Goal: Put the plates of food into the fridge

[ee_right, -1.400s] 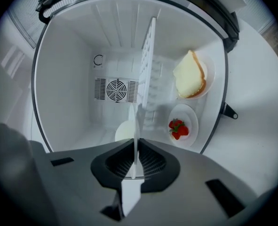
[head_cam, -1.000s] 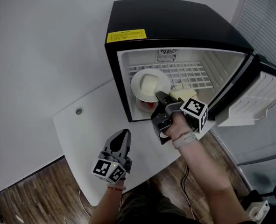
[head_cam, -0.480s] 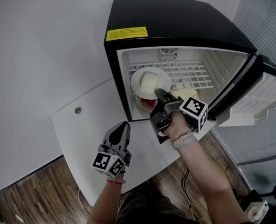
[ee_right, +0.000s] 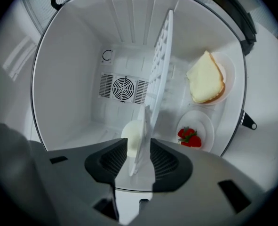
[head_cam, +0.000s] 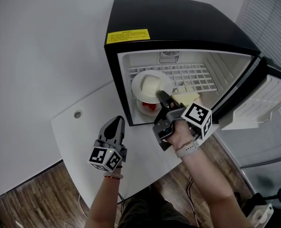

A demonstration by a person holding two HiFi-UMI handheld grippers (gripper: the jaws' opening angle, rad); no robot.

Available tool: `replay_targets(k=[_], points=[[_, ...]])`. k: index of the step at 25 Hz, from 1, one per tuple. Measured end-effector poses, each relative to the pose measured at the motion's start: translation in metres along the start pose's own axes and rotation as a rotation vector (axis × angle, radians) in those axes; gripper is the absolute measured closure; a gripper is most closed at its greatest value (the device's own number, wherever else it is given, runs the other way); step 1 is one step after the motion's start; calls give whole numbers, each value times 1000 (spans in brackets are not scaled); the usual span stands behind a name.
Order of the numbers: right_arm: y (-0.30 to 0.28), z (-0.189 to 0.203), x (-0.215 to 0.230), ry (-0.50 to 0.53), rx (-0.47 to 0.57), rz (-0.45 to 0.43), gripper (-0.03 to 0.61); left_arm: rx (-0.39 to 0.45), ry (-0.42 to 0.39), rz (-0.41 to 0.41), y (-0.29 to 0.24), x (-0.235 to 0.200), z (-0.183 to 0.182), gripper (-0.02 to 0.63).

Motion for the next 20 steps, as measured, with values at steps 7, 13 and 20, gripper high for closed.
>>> replay_targets(k=[7,13,20], points=[[6,0,-1,130,-33,-14,365,-8,5,-26,-7,-13,3,606],[19,7,1,273,-47,-3,344,-12,15,-36,-12,-21,7,606],[34,27,11,446,-113,6,344,-22,22,-38,-15,-25,12,606]])
Point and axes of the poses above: the fingertips, and each gripper's own axes: y backward along the fingers, x to its right, z out of its underside, the point moved 9 cm from there along y, backward along the fingers, and after that the axes turned 1 degree about -z, right-handed, at the moved point
